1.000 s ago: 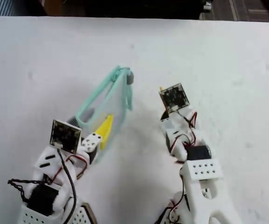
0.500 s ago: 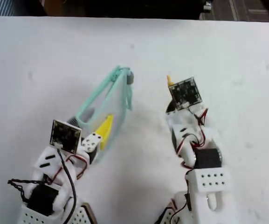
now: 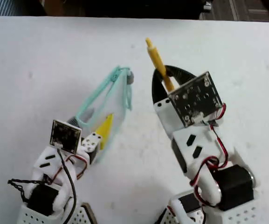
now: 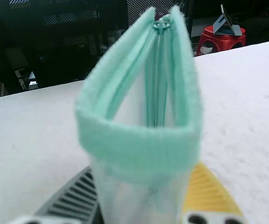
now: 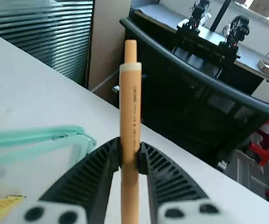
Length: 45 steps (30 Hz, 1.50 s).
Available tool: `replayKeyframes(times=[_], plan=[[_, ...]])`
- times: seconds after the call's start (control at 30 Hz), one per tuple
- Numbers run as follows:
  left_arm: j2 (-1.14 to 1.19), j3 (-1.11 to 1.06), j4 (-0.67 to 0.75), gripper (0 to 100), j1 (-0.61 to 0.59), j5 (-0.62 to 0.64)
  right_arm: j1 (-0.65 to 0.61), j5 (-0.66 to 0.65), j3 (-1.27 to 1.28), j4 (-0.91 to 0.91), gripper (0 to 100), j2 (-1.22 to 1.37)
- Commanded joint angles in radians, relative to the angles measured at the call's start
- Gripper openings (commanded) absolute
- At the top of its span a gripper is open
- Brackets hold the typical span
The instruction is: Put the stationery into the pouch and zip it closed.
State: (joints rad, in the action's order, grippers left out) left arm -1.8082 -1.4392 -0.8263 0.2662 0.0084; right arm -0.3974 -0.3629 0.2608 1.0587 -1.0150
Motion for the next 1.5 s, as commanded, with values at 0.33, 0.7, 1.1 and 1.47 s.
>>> replayKeyframes(times=[0.33, 0.7, 1.1, 1.47], plan=[[-0.022, 0.009, 0.028, 20, 0.002, -0.006, -0.334, -0.005, -0.161, -0.180, 1.6, 0.028], [-0.022, 0.009, 0.028, 20, 0.002, -0.009, -0.506, -0.005, -0.167, -0.242, 1.6, 0.239], [-0.022, 0.009, 0.028, 20, 0.002, -0.009, -0.518, -0.003, -0.166, -0.374, 1.6, 0.340], [-0.022, 0.009, 0.028, 20, 0.002, -0.009, -0.513, -0.005, -0.048, -0.328, 1.6, 0.349]])
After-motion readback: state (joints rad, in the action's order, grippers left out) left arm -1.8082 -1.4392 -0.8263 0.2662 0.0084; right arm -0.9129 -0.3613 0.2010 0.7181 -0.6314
